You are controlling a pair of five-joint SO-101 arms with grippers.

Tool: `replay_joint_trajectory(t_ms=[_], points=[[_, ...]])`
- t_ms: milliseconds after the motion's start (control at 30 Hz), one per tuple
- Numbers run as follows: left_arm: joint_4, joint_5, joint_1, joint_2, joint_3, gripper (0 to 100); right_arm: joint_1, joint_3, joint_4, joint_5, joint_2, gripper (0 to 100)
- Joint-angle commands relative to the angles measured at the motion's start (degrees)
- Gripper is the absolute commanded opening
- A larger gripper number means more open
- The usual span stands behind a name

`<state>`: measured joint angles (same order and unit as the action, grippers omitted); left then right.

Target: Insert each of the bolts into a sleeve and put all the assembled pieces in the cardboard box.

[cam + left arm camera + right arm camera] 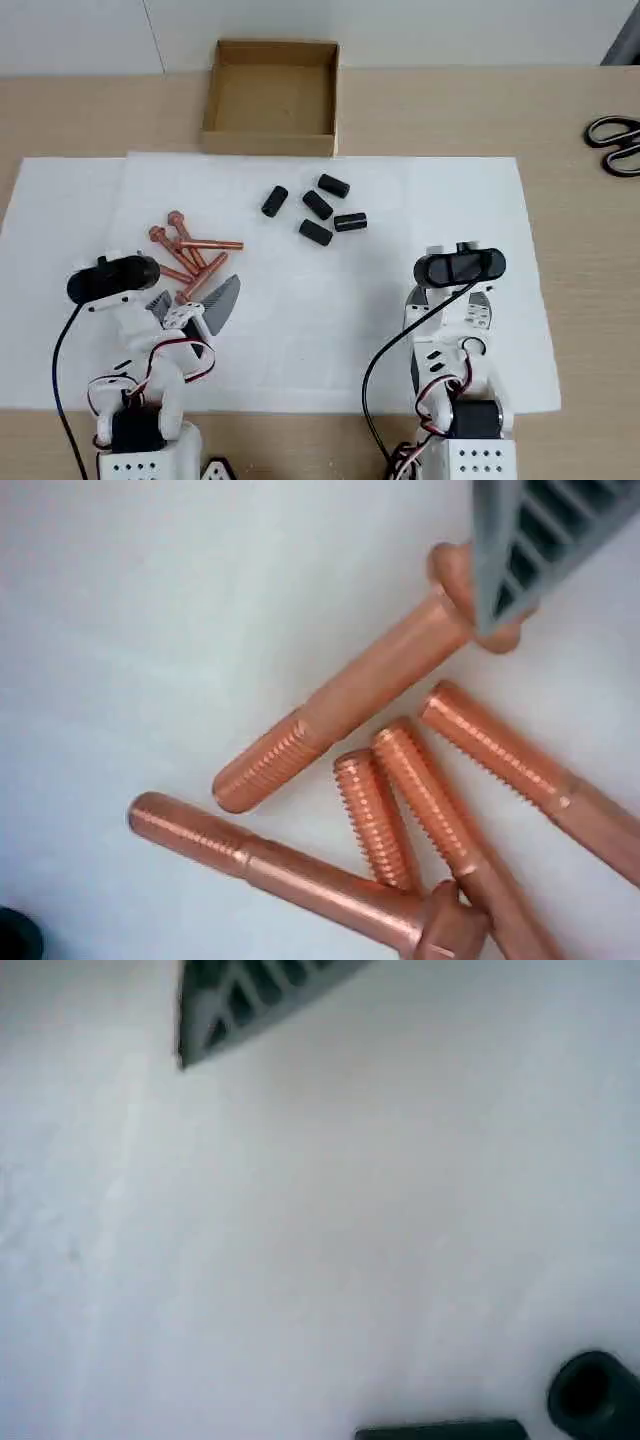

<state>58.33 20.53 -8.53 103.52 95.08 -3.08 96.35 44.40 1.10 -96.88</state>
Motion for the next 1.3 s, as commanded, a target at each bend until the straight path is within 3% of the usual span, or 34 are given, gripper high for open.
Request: replay_joint_trajectory(t_ms=[0, 1000, 1267], points=[[-1.3, -0.1, 0.1, 0.6, -0.1, 38, 0.4, 0.4, 0.2, -0.4, -0.9, 26.8], [-3.8, 0.0, 1.7, 0.5, 0.0, 38, -1.1, -1.9, 2.2, -0.5, -0.7, 26.8], [5.8, -0.2, -0.4, 0.4, -8.6, 38, -1.1, -16.1, 13.8, -0.5, -0.4, 26.8]])
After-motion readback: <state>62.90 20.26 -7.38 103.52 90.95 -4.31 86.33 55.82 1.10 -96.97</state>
